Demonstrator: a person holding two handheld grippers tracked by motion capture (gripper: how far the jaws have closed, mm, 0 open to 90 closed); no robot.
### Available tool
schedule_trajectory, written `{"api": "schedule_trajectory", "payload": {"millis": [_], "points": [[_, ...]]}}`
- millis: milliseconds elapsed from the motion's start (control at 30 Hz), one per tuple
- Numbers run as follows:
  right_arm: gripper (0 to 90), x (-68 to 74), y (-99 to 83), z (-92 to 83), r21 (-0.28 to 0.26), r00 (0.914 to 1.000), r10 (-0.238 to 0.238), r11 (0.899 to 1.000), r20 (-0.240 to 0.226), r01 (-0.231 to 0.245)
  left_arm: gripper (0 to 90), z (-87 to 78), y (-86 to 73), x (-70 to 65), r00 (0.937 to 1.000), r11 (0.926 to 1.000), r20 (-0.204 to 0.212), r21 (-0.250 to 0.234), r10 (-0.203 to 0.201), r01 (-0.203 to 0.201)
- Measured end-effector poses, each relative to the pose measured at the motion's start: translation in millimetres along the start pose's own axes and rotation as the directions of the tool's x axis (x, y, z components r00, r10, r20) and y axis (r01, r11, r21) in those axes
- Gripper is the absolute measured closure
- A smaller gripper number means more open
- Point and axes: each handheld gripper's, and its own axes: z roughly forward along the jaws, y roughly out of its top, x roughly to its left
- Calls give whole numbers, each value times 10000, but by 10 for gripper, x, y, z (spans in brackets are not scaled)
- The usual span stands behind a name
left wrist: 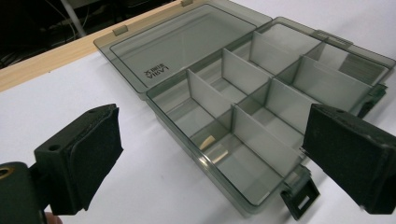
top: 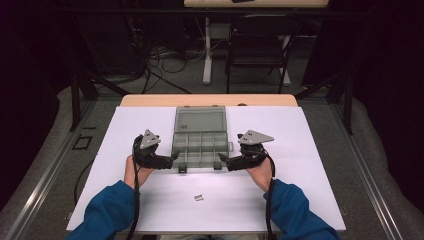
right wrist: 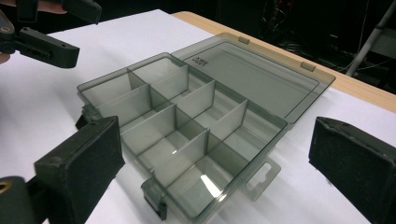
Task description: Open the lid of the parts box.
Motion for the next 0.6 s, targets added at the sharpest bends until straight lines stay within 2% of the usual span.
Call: {"api": "schedule_trajectory", "payload": {"millis": [333, 500, 600], "points": [[0, 70, -104, -195, 157, 10000, -56, 9999, -62, 57, 16, -87, -75, -127, 9992, 9992, 189, 209, 346, -350], [0, 97, -147, -274, -56, 10000, -23, 10000, 69, 23, 10, -120, -99, -182, 9988, 9991, 320, 202, 361, -368], [0, 110, -170, -325, -55, 9999, -117, 9999, 42, 117, 8, -126, -107, -230, 9977, 9977, 331, 319, 594, -604]]}}
